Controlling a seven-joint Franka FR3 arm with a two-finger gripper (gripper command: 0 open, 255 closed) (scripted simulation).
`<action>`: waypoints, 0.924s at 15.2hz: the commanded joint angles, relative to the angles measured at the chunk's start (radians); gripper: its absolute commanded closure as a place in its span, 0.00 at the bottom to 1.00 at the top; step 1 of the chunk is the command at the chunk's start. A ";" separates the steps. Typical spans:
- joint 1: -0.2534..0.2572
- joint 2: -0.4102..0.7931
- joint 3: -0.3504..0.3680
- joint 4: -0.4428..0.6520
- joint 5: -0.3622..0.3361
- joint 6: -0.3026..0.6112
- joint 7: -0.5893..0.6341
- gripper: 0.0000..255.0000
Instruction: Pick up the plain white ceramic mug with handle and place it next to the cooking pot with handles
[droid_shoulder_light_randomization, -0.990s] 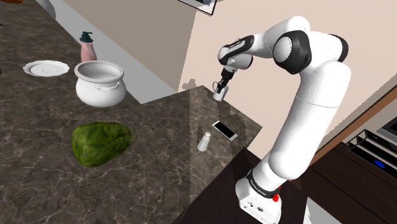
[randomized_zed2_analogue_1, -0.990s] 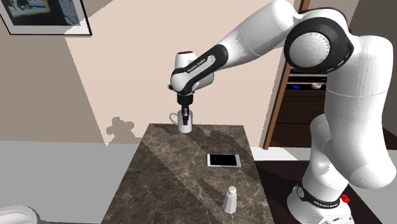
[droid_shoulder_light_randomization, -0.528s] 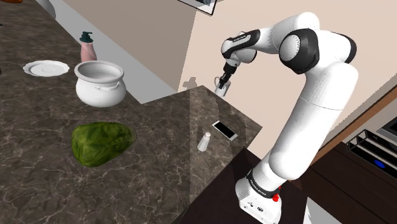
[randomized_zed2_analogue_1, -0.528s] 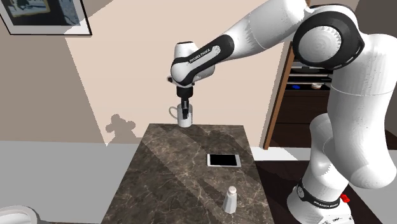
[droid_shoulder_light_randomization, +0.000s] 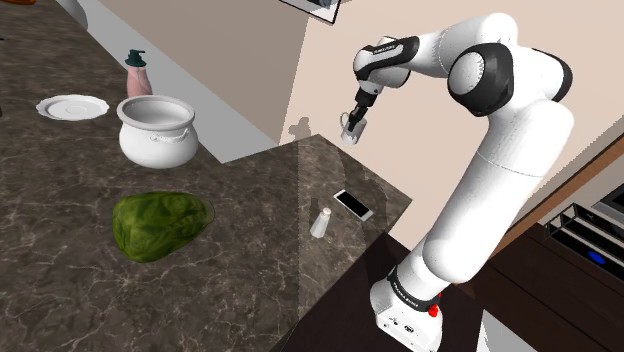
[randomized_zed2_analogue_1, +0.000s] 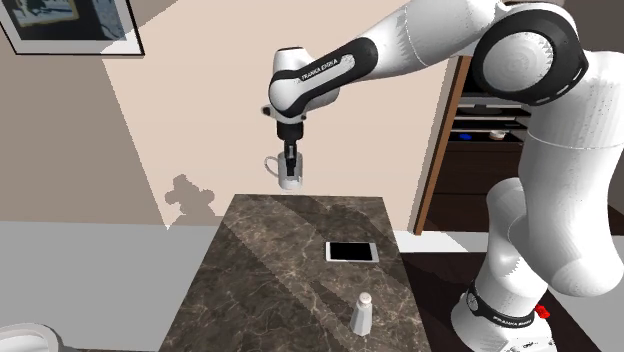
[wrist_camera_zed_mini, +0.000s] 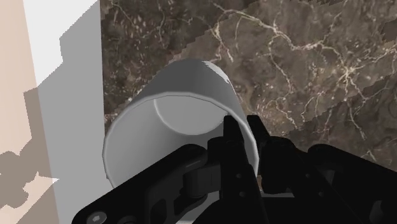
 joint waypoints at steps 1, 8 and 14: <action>0.001 -0.011 -0.002 0.017 -0.008 -0.026 0.005 1.00; 0.005 -0.039 -0.006 0.081 -0.030 -0.113 0.021 1.00; 0.006 -0.054 -0.008 0.146 -0.041 -0.190 0.031 1.00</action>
